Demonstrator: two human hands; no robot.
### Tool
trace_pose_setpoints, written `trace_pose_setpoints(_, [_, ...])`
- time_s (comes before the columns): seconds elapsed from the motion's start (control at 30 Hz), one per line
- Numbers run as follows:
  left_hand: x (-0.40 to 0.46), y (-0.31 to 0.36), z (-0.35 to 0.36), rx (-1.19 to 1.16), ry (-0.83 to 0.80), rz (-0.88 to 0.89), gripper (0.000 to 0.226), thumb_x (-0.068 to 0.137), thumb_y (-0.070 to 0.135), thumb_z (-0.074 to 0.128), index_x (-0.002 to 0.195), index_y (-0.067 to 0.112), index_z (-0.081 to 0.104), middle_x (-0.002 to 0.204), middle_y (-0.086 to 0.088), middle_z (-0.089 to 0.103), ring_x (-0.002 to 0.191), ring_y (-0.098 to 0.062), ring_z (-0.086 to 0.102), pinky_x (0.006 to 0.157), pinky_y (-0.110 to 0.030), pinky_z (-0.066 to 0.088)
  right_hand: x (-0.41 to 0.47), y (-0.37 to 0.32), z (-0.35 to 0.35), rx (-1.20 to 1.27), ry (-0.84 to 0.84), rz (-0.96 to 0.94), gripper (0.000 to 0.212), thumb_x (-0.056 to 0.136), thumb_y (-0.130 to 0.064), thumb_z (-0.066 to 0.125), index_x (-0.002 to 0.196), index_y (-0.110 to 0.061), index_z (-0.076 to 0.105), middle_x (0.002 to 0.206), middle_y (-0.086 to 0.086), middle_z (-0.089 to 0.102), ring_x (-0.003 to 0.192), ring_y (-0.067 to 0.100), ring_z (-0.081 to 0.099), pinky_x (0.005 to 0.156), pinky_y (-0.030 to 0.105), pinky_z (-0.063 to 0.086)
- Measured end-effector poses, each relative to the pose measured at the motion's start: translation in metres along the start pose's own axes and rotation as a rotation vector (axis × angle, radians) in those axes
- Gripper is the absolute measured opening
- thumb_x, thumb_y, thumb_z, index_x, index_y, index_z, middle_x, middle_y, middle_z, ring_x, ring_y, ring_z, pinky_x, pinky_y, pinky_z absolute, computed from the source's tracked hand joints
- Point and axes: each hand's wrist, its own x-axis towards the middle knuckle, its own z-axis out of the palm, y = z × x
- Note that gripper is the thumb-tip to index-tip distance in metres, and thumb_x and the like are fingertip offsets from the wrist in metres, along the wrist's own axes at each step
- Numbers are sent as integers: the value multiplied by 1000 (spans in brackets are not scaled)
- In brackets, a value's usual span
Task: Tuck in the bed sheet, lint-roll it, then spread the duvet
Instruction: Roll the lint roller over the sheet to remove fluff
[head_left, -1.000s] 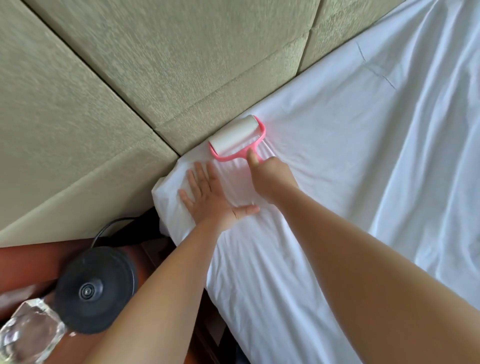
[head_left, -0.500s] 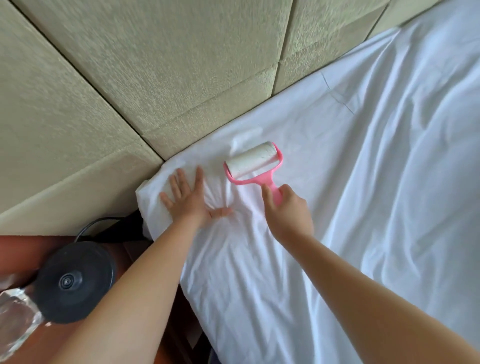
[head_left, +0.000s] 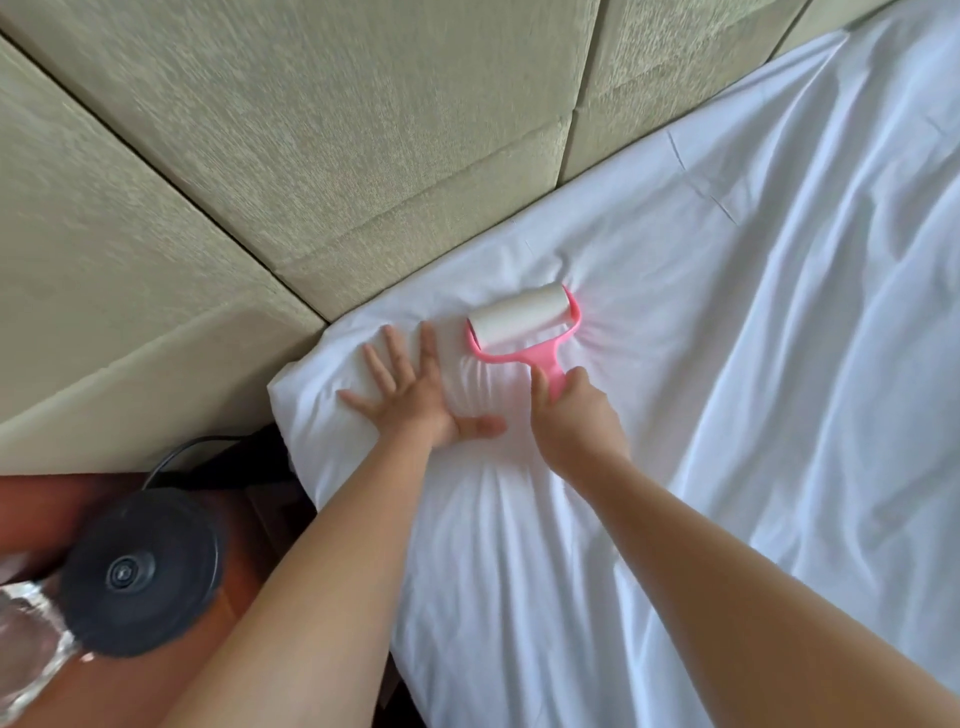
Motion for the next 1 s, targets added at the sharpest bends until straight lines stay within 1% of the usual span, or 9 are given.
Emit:
trace_pose_setpoints(0.13, [8,2,1,-36,-43,-38,157,32,82,73,138,42,-36,147,-2,-45,135,-30,-40,101,-75,-8,23,-17,3,10,-3,-4,47,100,-53,28,106,-9,45,113,16,59,105,36,56,72,34,33])
trace_pose_setpoints(0.23, [11,3,2,-18,-37,-27,156,33,87,67,138,38,-37,149,-7,-41,136,-34,-38,101,-75,-8,38,-31,5,18,4,-8,51,99,-53,29,111,-7,47,116,17,59,109,36,55,74,34,32])
trace_pose_setpoints(0.37, [9,1,0,-5,-64,-6,159,34,86,69,129,34,-48,140,-9,-52,128,-35,-47,97,-76,-14,52,-41,9,29,20,7,52,99,-54,29,112,-7,47,118,16,59,110,35,55,75,34,32])
trace_pose_setpoints(0.63, [10,-1,-1,-9,-77,5,158,35,84,71,123,36,-51,137,-8,-55,126,-35,-49,97,-75,-15,56,-43,8,19,21,0,55,98,-55,30,113,-6,48,117,15,59,109,35,56,75,34,35])
trace_pose_setpoints(0.7, [10,-1,1,-2,-66,4,158,35,84,71,126,36,-49,138,-9,-54,127,-35,-48,98,-75,-15,52,-41,6,6,24,-7,55,98,-55,29,114,-6,48,117,16,59,109,35,56,75,34,34])
trace_pose_setpoints(0.77, [11,1,2,13,-48,-7,159,33,86,69,132,36,-45,142,-10,-50,130,-35,-45,98,-75,-14,46,-37,6,4,29,-3,54,98,-56,29,113,-7,48,116,15,59,108,34,56,74,34,34])
trace_pose_setpoints(0.83, [11,3,1,19,-35,-29,158,32,86,68,134,39,-42,145,-9,-47,133,-35,-41,98,-75,-12,35,-29,6,16,28,-2,50,98,-56,29,107,-9,46,113,14,60,106,35,56,73,34,34])
trace_pose_setpoints(0.9, [11,2,0,17,-31,-38,157,32,84,71,133,42,-41,144,-7,-48,133,-35,-41,98,-77,-11,19,-18,5,17,25,-8,42,99,-54,29,98,-13,41,110,15,60,104,35,57,72,34,34])
trace_pose_setpoints(1.0, [5,-1,-3,20,-17,-5,157,35,80,74,136,40,-39,143,-6,-49,133,-34,-42,98,-76,-11,-6,0,1,12,18,-24,40,99,-52,29,96,-14,38,105,15,60,99,35,57,70,33,33])
